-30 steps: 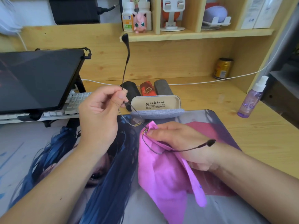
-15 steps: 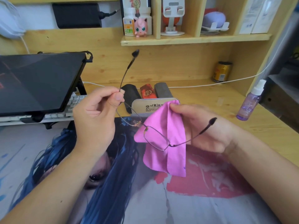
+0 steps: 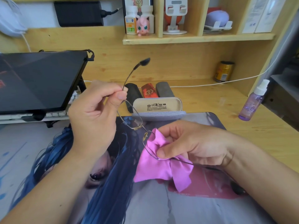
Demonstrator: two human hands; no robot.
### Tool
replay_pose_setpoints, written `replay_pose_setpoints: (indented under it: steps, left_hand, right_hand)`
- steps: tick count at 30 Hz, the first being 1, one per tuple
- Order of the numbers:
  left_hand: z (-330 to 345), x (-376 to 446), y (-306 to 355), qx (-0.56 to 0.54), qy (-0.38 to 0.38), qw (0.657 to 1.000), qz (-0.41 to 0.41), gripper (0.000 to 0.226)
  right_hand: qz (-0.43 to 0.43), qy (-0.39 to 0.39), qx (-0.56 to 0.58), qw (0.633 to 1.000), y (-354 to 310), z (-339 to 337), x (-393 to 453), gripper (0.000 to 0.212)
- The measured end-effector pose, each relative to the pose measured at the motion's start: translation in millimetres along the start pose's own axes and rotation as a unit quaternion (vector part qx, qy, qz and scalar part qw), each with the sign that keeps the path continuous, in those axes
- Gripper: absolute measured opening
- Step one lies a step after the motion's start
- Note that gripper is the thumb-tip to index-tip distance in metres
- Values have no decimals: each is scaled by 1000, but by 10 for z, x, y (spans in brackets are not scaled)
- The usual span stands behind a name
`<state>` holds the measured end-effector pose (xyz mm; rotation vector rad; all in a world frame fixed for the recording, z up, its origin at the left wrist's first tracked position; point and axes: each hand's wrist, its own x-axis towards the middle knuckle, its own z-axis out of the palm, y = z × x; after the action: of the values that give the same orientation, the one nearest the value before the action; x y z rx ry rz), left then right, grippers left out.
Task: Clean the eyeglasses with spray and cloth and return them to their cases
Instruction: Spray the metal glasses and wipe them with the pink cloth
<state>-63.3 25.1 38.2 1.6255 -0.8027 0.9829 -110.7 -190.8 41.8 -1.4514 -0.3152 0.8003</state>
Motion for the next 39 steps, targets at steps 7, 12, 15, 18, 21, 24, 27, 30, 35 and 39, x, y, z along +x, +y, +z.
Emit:
replay_pose_setpoints:
  steps: [7,12,15,18,21,24,27,30,35,39]
  left_hand:
    - [63,-31,12,-5,10,999,-49,9]
    - [64,-29,-37,-28,22,996,-85,9]
    - [56,-26,-58,-34,25,995,-91,11]
    - [65,-37,-63,-36,21,995,-92,13]
    - [65,-36,-79,-43,28,994,-94,9]
    - [92,-55,-62,-49,19,994,-95,9]
    - [145,-102,-31,-47,-11,995,-87,16]
    - [125,-96,-44,-44,-1,996,-83,17]
    - [83,-66,-54,-35,16,996,-77,18]
    - [104,-73,-8,-31,9,997,-68,19]
  right_hand:
    - [-57,129,-54,988,29,35,60,15]
    - [-99,193,-66,974,105,46,134,24]
    - [-130,208,-47,968,132,58,152,26]
    - [-143,178,0,974,144,87,143,25]
    - [-149,135,25,979,165,95,157,31]
    - [-173,181,62,966,166,46,207,27]
    - [-200,263,94,939,105,-77,206,33]
    - [-243,395,-108,879,-37,-232,70,15]
    - [-324,433,-256,802,-218,-308,-110,36]
    - [-321,457,-326,763,-237,-310,-141,13]
